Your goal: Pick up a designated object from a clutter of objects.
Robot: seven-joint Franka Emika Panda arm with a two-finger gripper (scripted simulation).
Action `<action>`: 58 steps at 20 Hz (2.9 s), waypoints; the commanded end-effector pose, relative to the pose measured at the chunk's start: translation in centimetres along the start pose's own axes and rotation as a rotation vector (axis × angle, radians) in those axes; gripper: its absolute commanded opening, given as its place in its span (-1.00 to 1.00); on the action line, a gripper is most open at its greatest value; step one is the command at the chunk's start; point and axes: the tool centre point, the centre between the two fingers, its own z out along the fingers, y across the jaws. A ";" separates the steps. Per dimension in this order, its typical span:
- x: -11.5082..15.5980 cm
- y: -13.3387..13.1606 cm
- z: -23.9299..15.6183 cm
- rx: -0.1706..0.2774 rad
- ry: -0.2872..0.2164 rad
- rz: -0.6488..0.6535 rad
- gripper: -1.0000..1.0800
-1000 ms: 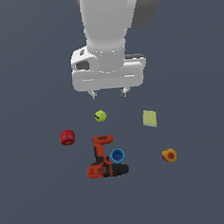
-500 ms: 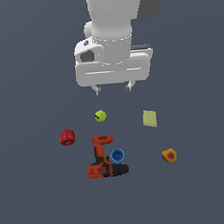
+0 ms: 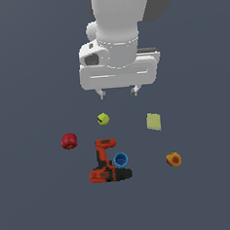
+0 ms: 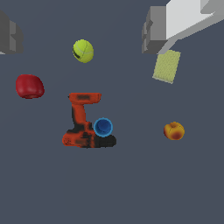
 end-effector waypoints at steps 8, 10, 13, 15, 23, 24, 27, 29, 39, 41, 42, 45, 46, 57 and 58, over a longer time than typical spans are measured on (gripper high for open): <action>2.1 -2.0 2.0 0.019 -0.007 0.118 0.92; 2.8 -2.6 2.6 0.024 -0.009 0.156 0.92; 3.8 -3.7 3.8 0.031 -0.014 0.220 0.92; 4.5 -4.5 4.6 0.035 -0.017 0.264 0.92; 6.9 -7.8 8.1 0.044 -0.032 0.439 0.92; 7.2 -8.2 8.6 0.044 -0.033 0.461 0.92; 8.0 -9.5 10.0 0.044 -0.038 0.527 0.92; 8.5 -10.4 11.0 0.043 -0.041 0.570 0.92; 10.3 -14.9 16.1 0.031 -0.050 0.785 0.92; 10.6 -15.8 17.2 0.027 -0.051 0.827 0.92; 10.7 -16.2 17.8 0.025 -0.051 0.848 0.92; 11.0 -17.6 19.4 0.019 -0.050 0.911 0.92; 11.1 -18.1 19.9 0.017 -0.049 0.931 0.92; 11.4 -21.9 24.5 -0.002 -0.039 1.096 0.92; 11.4 -22.1 24.7 -0.003 -0.038 1.104 0.92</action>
